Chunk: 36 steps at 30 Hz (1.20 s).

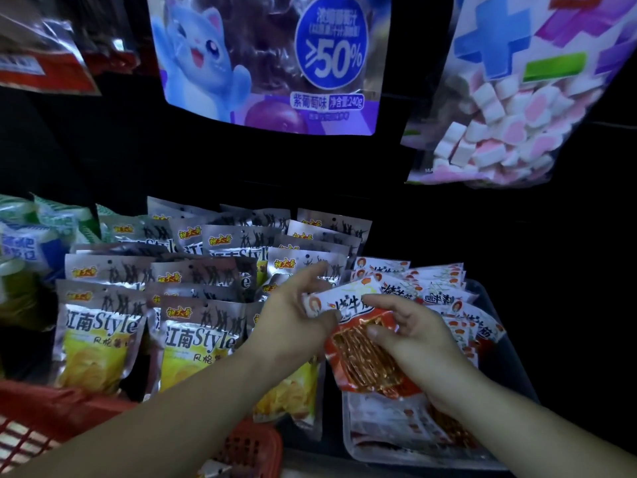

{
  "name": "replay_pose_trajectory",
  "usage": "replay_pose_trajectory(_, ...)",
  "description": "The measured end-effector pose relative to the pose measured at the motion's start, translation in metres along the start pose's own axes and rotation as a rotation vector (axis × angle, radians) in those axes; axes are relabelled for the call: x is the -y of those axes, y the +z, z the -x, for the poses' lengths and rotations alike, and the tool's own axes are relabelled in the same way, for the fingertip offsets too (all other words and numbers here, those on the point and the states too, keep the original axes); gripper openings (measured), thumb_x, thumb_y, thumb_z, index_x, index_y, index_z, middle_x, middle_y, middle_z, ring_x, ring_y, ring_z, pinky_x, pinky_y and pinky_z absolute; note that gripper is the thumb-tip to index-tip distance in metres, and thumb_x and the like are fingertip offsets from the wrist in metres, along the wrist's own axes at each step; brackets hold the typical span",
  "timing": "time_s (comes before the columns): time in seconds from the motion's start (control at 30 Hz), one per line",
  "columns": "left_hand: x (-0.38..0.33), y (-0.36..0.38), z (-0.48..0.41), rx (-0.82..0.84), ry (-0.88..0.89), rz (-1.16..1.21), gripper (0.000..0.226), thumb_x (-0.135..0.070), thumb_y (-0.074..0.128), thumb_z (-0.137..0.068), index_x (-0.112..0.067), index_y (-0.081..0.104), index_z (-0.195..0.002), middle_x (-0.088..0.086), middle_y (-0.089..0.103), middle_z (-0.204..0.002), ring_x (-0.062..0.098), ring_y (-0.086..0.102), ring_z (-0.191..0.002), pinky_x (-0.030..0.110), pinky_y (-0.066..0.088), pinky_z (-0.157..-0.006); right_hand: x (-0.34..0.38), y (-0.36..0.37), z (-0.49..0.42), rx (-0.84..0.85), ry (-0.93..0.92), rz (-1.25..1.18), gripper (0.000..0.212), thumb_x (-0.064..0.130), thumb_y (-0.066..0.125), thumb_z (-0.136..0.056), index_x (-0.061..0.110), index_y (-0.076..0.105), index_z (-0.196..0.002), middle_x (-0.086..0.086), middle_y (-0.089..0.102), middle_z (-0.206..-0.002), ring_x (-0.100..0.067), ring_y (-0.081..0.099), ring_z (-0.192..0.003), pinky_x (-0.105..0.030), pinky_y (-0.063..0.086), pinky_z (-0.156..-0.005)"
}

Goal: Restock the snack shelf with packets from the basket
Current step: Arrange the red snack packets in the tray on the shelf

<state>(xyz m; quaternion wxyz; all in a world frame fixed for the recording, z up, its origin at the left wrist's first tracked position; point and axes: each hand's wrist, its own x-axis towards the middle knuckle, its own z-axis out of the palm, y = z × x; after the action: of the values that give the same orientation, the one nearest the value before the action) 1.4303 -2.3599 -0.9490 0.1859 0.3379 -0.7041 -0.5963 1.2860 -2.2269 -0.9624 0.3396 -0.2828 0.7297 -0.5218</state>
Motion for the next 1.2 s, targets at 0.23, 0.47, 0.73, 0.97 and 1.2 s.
replay_pose_trajectory(0.23, 0.007, 0.006, 0.005, -0.011, -0.26, 0.386, 0.085, -0.014, 0.078, -0.09, -0.032, 0.03, -0.157, 0.011, 0.076, -0.102, 0.026, 0.077, -0.083, 0.044, 0.065, -0.072, -0.001, 0.01, -0.005, -0.137, 0.113, -0.289, 0.032, 0.003, 0.06, -0.101, 0.027, 0.074, -0.115, -0.003, 0.077, -0.105, -0.014, 0.077, -0.08, -0.027, 0.06, -0.058)
replay_pose_trajectory(0.47, 0.006, 0.013, 0.013, 0.107, -0.173, 0.308, 0.086, 0.003, 0.073, -0.09, -0.03, 0.031, -0.157, 0.006, 0.077, -0.103, 0.012, 0.075, -0.084, 0.022, 0.058, -0.069, -0.001, 0.008, -0.006, -0.062, 0.154, -0.312, 0.06, -0.01, 0.063, -0.093, 0.029, 0.06, -0.137, 0.003, 0.077, -0.114, -0.022, 0.074, -0.102, -0.037, 0.062, -0.07)
replay_pose_trajectory(0.73, 0.001, 0.016, 0.019, 0.106, -0.028, 0.132, 0.059, 0.009, 0.065, -0.093, -0.025, 0.05, -0.139, 0.006, 0.068, -0.085, 0.007, 0.068, -0.061, 0.018, 0.057, -0.061, -0.002, -0.004, -0.005, -0.074, -0.151, 0.291, 0.075, 0.017, 0.077, -0.091, 0.059, 0.04, -0.142, 0.034, 0.042, -0.126, 0.004, 0.061, -0.098, -0.005, 0.051, -0.07)
replay_pose_trajectory(0.97, 0.015, 0.032, 0.018, 0.075, 0.227, -0.126, 0.025, -0.006, 0.068, -0.084, -0.028, 0.057, -0.081, -0.009, 0.056, -0.082, 0.007, 0.054, -0.064, 0.02, 0.041, -0.061, 0.016, 0.012, -0.004, 0.12, -0.093, -0.179, 0.035, 0.023, 0.064, -0.101, 0.051, 0.067, -0.122, 0.004, 0.073, -0.108, -0.016, 0.069, -0.104, -0.042, 0.056, -0.094)
replay_pose_trajectory(1.2, 0.007, 0.029, 0.017, -0.085, 0.113, 0.02, 0.028, -0.006, 0.066, -0.094, -0.033, 0.057, -0.091, 0.0, 0.063, -0.09, 0.007, 0.053, -0.062, 0.019, 0.042, -0.054, 0.006, 0.001, -0.009, -0.026, -0.074, -0.113, 0.045, 0.001, 0.049, -0.105, 0.043, 0.062, -0.111, -0.016, 0.073, -0.091, -0.046, 0.045, -0.066, -0.043, 0.039, -0.065)
